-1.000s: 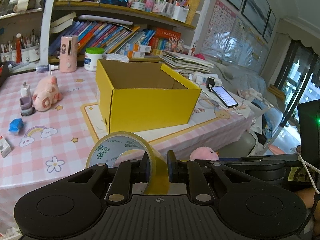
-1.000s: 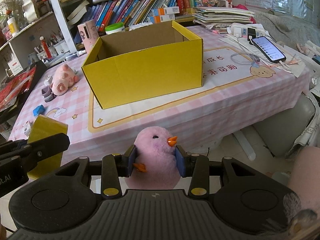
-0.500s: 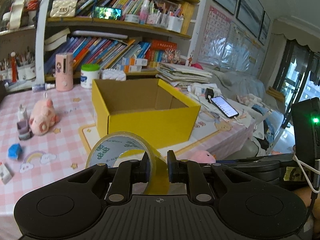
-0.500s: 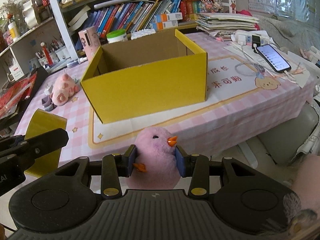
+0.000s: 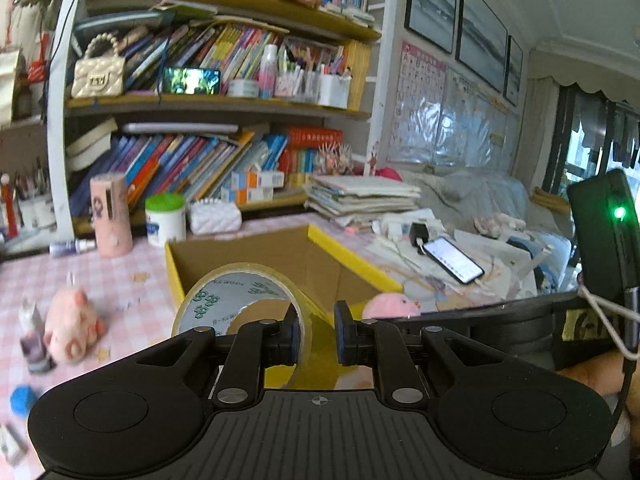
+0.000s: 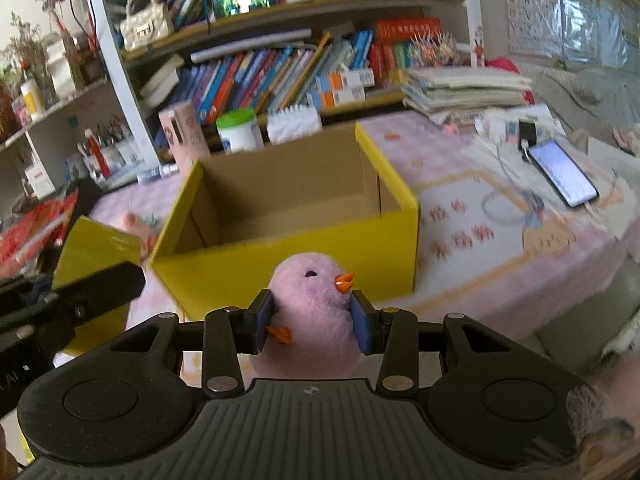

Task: Organize objects
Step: 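Lift the tape roll and pink chick and carry both toward the yellow box, then lower the chick into the box with the right gripper while the left gripper drops the tape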

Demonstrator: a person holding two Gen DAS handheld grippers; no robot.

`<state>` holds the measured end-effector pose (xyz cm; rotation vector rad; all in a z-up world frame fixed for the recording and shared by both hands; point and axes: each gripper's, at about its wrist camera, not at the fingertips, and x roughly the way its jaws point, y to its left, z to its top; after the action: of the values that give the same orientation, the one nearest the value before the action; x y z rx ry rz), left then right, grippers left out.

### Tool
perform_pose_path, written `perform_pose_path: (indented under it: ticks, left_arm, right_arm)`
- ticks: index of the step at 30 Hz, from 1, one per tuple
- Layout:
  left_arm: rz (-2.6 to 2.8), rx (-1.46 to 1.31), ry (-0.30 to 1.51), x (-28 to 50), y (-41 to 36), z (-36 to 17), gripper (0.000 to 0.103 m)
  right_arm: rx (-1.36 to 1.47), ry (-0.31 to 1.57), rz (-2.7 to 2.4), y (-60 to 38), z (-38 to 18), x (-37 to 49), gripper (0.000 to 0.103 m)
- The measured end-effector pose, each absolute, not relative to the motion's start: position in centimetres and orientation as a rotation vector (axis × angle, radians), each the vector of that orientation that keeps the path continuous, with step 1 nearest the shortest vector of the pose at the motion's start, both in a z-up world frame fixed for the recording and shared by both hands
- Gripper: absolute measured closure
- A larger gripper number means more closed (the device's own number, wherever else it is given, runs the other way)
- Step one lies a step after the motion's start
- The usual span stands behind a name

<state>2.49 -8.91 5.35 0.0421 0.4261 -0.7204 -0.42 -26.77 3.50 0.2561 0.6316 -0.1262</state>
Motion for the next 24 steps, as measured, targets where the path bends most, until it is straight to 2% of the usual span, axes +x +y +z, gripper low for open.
perform_pose_path:
  ticks: [11,24]
  left_arm:
    - [-0.687,0.04,0.386,7.4,-13.2,6.3,0.088]
    - [-0.601,0.001,0.5,13.4,-16.3,3.5,0.088]
  right_arm:
    - [0.113,0.515,-0.041,-30.4,6.3,6.1,0.065]
    - [-0.138,0.633,0.112,-31.1,1.2,14.2,0.065]
